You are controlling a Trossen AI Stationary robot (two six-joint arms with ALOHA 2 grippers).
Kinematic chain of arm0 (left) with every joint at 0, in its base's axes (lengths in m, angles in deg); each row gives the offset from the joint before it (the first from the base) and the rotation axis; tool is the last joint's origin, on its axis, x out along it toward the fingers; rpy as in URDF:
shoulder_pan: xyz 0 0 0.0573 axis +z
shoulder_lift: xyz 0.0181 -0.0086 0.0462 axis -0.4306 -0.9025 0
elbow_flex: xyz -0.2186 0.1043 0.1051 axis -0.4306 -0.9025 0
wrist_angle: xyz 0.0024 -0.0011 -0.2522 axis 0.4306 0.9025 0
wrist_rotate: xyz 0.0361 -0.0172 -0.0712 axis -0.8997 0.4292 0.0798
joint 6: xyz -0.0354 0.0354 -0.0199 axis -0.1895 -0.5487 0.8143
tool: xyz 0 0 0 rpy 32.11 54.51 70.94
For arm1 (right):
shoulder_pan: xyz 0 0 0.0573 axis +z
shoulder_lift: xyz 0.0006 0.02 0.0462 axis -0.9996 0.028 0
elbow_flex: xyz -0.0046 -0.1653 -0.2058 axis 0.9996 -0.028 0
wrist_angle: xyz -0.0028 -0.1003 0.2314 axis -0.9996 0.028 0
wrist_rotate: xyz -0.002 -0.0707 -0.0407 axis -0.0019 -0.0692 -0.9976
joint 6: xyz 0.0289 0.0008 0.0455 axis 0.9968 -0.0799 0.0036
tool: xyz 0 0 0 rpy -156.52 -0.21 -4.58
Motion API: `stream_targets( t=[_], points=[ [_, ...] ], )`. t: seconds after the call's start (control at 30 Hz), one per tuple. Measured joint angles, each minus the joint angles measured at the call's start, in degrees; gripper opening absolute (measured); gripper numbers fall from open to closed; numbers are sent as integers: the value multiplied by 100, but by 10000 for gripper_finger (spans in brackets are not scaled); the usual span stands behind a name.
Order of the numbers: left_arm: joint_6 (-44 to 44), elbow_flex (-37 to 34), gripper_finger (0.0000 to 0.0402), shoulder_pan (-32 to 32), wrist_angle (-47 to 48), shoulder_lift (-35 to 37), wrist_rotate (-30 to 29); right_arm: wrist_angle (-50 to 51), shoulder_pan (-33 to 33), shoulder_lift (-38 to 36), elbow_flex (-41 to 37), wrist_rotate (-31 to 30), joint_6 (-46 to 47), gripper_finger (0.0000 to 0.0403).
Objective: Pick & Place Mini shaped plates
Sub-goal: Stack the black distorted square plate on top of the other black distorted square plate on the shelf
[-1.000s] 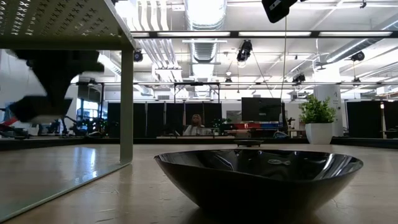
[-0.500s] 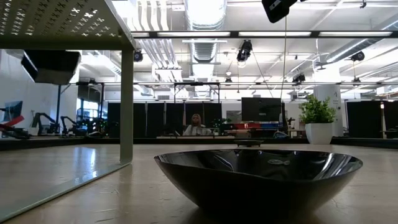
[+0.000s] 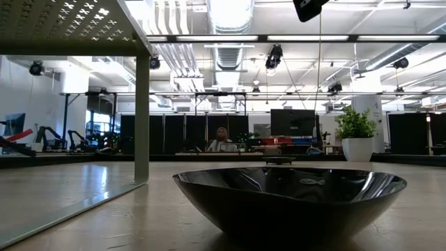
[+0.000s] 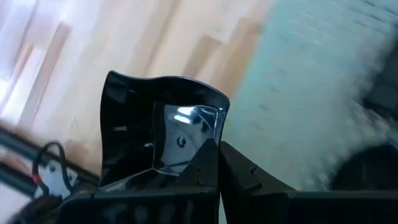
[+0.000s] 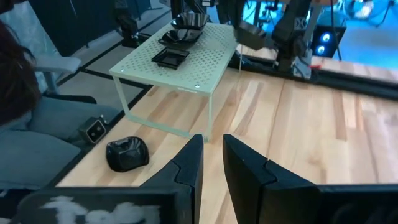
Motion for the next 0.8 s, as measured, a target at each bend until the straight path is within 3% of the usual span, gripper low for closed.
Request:
stream_targets(
  t=[0.23,0.47,0.8],
  points=[
    [-752,975,0,-475,271,-430,90,-208,-2,0,0,0,-25,57],
    [-887,1876,0,-970,277,-831,280,-219,0,0,0,0,-20,57],
    [321,2777,0,-1557,274,-1273,587,-335,-2,0,0,0,-6,57]
  ],
)
